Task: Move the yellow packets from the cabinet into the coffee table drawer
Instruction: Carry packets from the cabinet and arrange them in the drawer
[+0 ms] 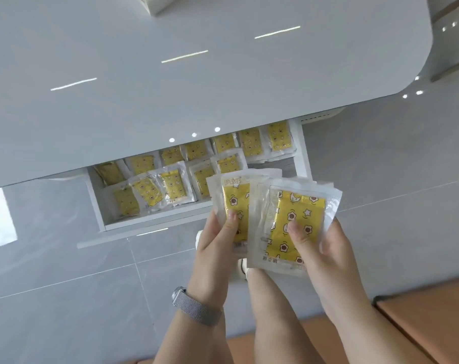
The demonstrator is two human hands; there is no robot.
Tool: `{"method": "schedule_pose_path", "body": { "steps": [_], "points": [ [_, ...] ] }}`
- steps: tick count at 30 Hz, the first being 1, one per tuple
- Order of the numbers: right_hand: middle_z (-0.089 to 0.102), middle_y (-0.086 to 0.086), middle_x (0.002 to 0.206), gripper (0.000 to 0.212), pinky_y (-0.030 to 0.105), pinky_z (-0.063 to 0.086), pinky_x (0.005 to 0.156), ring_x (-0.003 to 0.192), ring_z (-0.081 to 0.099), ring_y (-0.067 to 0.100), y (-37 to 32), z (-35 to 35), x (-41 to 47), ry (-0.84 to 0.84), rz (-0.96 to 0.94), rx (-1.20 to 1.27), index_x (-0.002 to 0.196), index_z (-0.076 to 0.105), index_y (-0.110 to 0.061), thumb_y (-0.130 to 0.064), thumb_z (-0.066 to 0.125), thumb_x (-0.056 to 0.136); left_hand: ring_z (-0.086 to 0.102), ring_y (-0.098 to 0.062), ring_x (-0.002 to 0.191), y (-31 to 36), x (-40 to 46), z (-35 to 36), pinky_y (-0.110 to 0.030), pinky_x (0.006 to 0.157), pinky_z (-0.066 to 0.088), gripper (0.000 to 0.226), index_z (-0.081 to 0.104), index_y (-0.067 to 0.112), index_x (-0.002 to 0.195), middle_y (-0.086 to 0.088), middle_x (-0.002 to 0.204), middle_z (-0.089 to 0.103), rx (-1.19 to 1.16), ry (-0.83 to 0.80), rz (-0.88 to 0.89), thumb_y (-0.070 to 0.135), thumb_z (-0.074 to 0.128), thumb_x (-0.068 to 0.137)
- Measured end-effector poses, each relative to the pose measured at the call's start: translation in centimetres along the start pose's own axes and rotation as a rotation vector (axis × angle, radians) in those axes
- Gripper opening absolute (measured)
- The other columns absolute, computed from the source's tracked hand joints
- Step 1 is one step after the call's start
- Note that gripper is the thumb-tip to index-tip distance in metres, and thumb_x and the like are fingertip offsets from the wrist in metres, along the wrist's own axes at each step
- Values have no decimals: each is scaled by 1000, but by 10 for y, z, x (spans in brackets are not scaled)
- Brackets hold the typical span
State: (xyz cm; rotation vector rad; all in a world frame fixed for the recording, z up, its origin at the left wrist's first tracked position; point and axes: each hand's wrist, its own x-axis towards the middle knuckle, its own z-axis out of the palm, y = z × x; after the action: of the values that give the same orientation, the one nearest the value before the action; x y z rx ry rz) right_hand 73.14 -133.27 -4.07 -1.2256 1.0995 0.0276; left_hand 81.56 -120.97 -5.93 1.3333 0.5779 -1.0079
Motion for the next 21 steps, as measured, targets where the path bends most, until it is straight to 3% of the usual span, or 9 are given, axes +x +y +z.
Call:
{"method": "schedule_pose_path", "body": {
  "steps": [5, 9, 11, 13, 14, 16, 18, 21],
  "points": [
    [73, -14, 104, 37, 18, 55, 76, 98, 68, 2, 28, 22, 14, -44, -16, -2, 115, 59, -29, -31, 65, 78, 68, -22, 98, -15, 19, -27, -36, 83, 57, 28, 66, 18, 115, -5, 107, 72, -39, -6, 12, 15, 42, 100],
    [72, -15, 107, 44, 27, 55, 85, 102, 67, 2, 54, 43, 41, -105, -49, -29, 119, 56, -33, -36, 65, 76, 68, -19, 88, -27, 49, -46, -26, 66, 56, 23, 67, 15, 105, -4, 94, 71, -7, -13, 27, 18, 45, 100],
    [71, -15, 110, 47, 31, 53, 90, 103, 67, 2, 71, 49, 64, -133, -84, -53, 122, 54, -35, -40, 65, 77, 63, -22, 96, -38, 77, -52, -33, 80, 53, 16, 66, 15, 98, -4, 98, 67, 38, 2, 64, 27, 55, 95],
    [71, -15, 111, 45, 31, 51, 92, 104, 66, 2, 86, 52, 90, -160, -124, -77, 122, 53, -35, -40, 64, 78, 60, -23, 111, -48, 104, -54, -43, 98, 46, 34, 65, 14, 106, -4, 114, 66, 55, 14, 78, 38, 61, 83],
    [71, -15, 111, 44, 31, 50, 94, 104, 66, 2, 92, 52, 104, -169, -146, -96, 122, 53, -35, -41, 64, 79, 61, -22, 108, -52, 117, -54, -43, 98, 46, 34, 66, 12, 102, -5, 111, 67, 42, 6, 90, 39, 61, 83],
    [70, -17, 111, 46, 35, 50, 97, 105, 65, 0, 101, 52, 132, -180, -182, -128, 123, 52, -33, -44, 63, 80, 67, -19, 86, -55, 141, -50, -35, 79, 54, 28, 66, 14, 85, -3, 85, 71, 40, -57, 132, 32, 49, 96],
    [70, -21, 109, 50, 33, 51, 96, 103, 65, -3, 107, 53, 158, -201, -224, -168, 126, 50, -32, -47, 62, 80, 71, -19, 90, -55, 162, -48, -34, 74, 57, 35, 68, 17, 104, -4, 96, 75, 63, -142, 168, 36, 39, 100],
    [69, -26, 104, 39, 26, 54, 88, 96, 66, -6, 113, 58, 189, -240, -297, -273, 121, 48, -36, -47, 60, 86, 66, -25, 106, -55, 188, -44, -44, 89, 54, 39, 62, 19, 117, -7, 111, 71, 214, -152, 267, 40, 55, 85]
  ]
}}
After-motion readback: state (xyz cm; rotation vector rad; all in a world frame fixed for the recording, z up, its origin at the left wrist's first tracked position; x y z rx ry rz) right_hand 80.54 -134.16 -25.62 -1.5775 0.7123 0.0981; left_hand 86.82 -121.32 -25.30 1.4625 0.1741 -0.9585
